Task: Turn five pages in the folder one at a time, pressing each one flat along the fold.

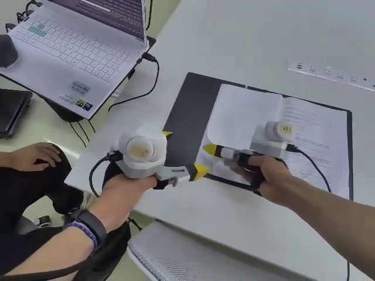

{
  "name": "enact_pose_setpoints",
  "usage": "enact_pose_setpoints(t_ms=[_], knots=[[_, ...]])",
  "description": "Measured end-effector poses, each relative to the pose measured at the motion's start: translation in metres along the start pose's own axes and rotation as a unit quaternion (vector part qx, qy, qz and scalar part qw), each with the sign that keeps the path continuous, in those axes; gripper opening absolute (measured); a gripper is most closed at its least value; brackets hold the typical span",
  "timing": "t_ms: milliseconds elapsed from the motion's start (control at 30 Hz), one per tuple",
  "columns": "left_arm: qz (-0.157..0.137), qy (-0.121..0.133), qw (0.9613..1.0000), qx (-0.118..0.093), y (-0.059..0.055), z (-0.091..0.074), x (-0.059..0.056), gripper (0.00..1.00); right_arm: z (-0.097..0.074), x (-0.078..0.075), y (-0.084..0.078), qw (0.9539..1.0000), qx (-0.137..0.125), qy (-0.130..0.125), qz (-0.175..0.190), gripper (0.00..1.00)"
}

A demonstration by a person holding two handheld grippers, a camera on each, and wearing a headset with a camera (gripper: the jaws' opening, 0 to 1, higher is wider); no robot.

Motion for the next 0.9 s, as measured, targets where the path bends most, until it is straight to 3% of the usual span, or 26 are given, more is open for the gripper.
enact_pose_setpoints(t_ms=[133,333,467,600,733,900], knots=[[0.002,-0.005,1.0000,-0.002,0.004,0.003,-0.001,0.70,-0.004,0.013,-0.003,0.9999,-0.005,0.011,0.002,0.30],[0.005,-0.013,0.9999,0.000,0.007,0.009,-0.001,0.65,-0.008,0.014,0.004,0.9988,-0.028,0.029,0.029,0.39],[0.006,-0.021,0.9997,0.004,0.007,0.014,-0.003,0.59,-0.021,0.027,0.012,0.9979,-0.047,0.036,0.027,0.37],[0.006,-0.033,0.9994,0.003,0.012,0.021,-0.006,0.42,-0.036,0.033,0.024,0.9970,-0.066,0.035,0.019,0.34],[0.005,-0.042,0.9991,-0.004,0.018,0.030,-0.007,0.31,-0.050,0.031,0.037,0.9961,-0.082,0.031,0.011,0.31],[0.015,-0.049,0.9987,0.008,0.013,0.048,-0.005,0.26,-0.069,0.021,0.048,0.9943,-0.104,0.021,0.017,0.28]])
Point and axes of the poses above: the centre of the closed fingertips' face, and the gripper's own axes: z roughly forward along the fingers, x roughly to its left, y roughly out of its top, the point moved 4 cm from there along -z, roughly backward along the fingers, and after that the axes turned 2 degrees about -x, right-handed, at the moved point
